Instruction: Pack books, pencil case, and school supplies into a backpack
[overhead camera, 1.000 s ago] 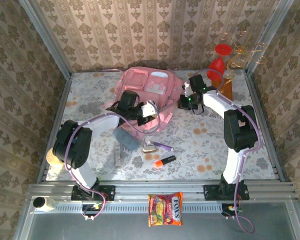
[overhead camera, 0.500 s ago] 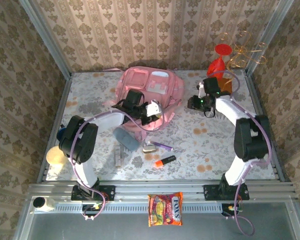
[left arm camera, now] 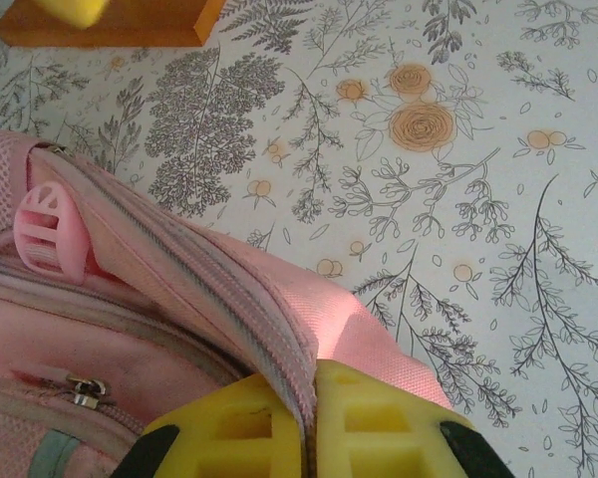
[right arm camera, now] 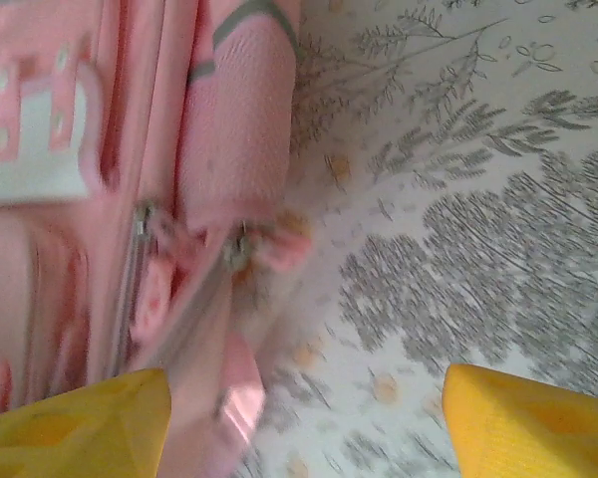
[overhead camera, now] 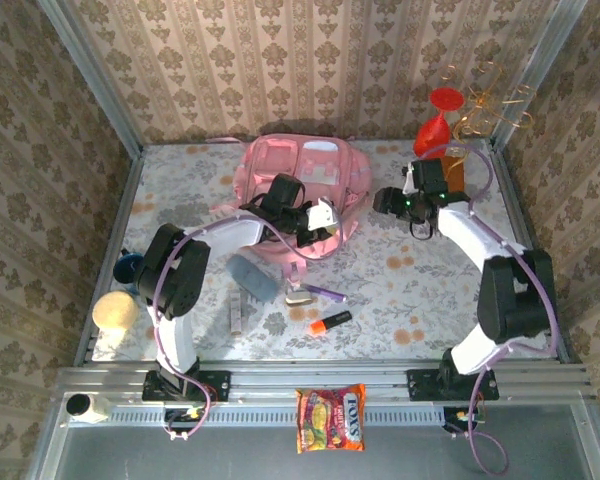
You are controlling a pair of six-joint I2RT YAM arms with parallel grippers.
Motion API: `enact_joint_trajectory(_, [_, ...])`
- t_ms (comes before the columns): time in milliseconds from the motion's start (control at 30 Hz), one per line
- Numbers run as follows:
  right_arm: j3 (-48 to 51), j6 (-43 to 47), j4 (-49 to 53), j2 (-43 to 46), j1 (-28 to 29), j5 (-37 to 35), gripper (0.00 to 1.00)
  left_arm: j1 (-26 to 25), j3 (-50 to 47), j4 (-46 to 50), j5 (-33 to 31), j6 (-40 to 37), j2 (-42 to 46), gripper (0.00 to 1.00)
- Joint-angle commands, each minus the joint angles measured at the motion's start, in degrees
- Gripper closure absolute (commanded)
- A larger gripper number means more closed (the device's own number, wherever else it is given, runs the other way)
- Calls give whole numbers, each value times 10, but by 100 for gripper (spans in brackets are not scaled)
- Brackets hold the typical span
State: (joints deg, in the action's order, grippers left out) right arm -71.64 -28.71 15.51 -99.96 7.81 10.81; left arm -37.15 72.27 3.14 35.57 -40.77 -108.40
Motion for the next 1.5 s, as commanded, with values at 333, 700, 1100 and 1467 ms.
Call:
enact_joint_trajectory(333, [-219,-122,-69,-257,25,-33,29,-1,-15,0,27,-25,44,100])
enact_joint_trajectory(700, [-164,-95,-106,-194,24,8,96,34,-30,-4,17,-27,62,99])
enact_joint_trajectory(1100, [99,-147,-219,24,69,-61,98,131,-75,-39,-128,21,99,89])
enact_joint_trajectory(1467, [211,-292,-365,14,295,-203,83,166,-141,-33,-406,245,170,58])
